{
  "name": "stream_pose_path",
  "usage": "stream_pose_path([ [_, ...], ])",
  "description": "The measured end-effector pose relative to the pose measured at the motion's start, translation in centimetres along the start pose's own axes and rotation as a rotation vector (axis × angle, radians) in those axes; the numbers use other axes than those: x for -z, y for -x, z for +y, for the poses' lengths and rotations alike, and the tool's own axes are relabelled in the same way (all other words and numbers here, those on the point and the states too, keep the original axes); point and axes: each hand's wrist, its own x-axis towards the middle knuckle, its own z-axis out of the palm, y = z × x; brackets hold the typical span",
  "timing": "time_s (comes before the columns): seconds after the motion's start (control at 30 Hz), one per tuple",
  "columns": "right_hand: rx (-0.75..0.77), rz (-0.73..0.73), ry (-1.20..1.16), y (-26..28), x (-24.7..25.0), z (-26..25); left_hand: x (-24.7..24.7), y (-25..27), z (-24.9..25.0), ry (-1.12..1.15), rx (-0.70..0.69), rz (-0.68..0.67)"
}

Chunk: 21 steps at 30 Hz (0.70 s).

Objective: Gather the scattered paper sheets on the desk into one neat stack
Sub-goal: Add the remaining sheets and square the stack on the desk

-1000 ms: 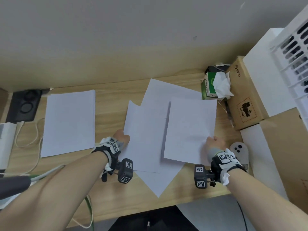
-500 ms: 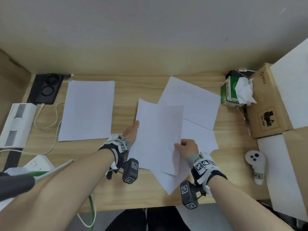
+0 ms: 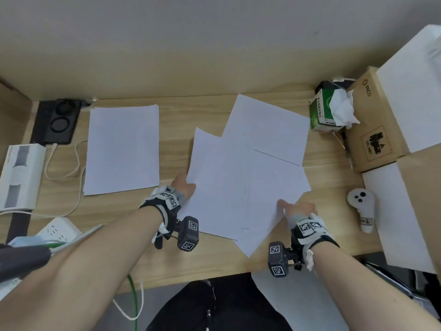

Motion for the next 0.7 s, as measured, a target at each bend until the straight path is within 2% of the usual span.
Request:
stream_pose_path([
  [0.13,0.037,-0.134,0.065,0.4,-0.6,0.6,0.4,0.1,-0.4,0.012,-0.023,-0.081],
  [0.23,0.08,-0.178,0.018,1.1,-1.8,0.1,0.4,0.5,-0.4,-0.02,-0.045,-0.11],
  [0.37,0.081,-0.011,-0.255,2.0,-2.8,0.4,0.2,0.9,0.0,-0.061,-0.065,-0.087],
  [0.53,0.162,0.26,-0.351,2.6,-0.2,1.1,1.4,1.2,-0.2,-0.077,-0.048,-0.096],
  [0.7,0.144,0.341,-0.394,1.4,3.6,0.7,4.4,2.4,0.5,-0.163,-0.016,-0.005],
])
